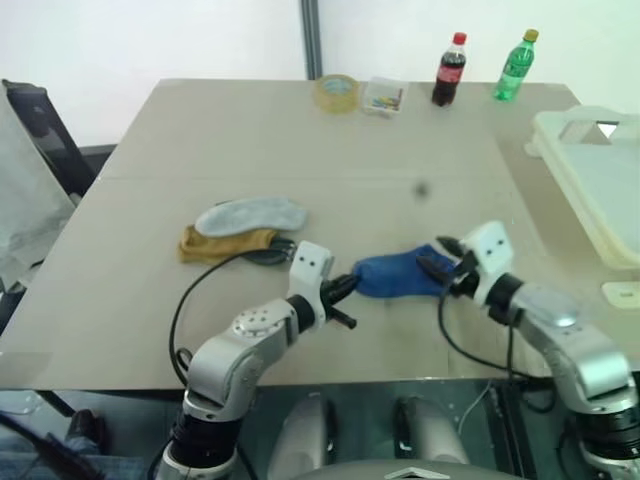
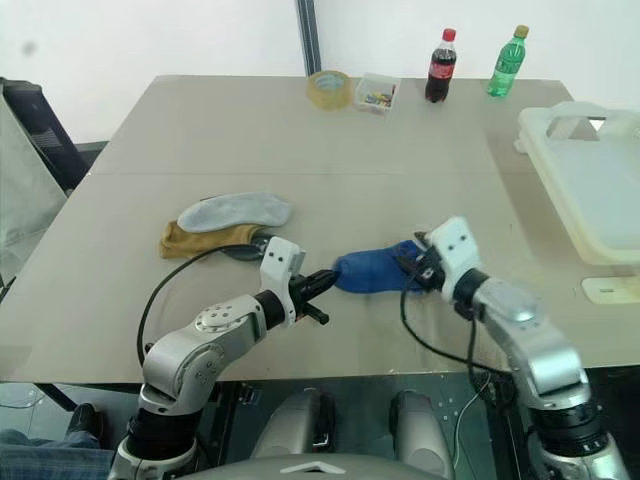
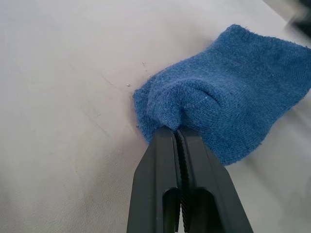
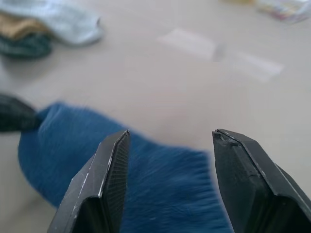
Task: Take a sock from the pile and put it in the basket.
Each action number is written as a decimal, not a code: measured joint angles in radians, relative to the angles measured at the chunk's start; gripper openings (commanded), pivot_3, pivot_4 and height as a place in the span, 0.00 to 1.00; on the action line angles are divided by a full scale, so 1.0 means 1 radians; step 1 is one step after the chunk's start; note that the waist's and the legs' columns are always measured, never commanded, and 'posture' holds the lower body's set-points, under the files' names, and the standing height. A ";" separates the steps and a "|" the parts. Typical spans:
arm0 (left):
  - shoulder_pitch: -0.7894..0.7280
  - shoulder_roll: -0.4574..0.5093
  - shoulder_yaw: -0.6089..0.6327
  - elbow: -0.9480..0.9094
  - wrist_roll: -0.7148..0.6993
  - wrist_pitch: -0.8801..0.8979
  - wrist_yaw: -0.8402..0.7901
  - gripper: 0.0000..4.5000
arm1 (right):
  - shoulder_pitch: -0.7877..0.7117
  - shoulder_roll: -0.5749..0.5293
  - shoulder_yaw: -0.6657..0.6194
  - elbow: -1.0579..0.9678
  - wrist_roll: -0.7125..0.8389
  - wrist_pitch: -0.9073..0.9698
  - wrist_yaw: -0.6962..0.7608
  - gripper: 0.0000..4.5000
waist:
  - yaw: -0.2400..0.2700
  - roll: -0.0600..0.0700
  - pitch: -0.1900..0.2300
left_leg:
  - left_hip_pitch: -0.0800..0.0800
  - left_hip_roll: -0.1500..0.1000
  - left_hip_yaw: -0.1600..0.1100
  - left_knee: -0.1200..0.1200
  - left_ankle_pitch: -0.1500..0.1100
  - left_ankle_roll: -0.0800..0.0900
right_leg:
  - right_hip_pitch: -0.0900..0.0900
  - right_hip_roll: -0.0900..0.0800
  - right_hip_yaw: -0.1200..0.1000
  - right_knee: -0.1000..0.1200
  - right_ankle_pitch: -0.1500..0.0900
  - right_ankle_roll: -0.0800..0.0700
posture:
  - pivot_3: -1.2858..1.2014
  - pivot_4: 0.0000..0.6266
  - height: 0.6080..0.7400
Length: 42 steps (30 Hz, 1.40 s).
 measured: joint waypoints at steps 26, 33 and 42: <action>-0.215 -0.218 0.263 0.251 -0.242 0.348 0.010 0.81 | 0.048 0.041 0.039 0.092 -0.149 -0.108 -0.006 0.62 | 0.002 -0.003 -0.004 | 0.015 -0.001 -0.002 0.001 0.000 0.000 | 0.018 -0.001 -0.001 -0.002 -0.002 0.003 | 0.52 0.24 1.00; -0.298 -0.294 0.439 0.525 -0.421 0.457 -0.069 0.81 | 0.040 0.044 0.046 0.094 -0.164 -0.113 0.004 0.62 | -0.003 -0.004 -0.003 | 0.015 -0.001 -0.002 0.000 0.000 0.000 | 0.017 0.000 -0.001 -0.002 -0.001 0.000 | 0.52 0.24 1.00; -0.357 -0.330 0.578 0.573 -0.562 0.528 -0.033 0.81 | 0.044 0.055 0.050 0.091 -0.191 -0.119 -0.006 0.62 | -0.004 -0.005 -0.002 | 0.014 0.000 -0.002 0.000 0.000 0.000 | 0.017 0.000 -0.001 -0.002 0.000 0.000 | 0.52 0.24 1.00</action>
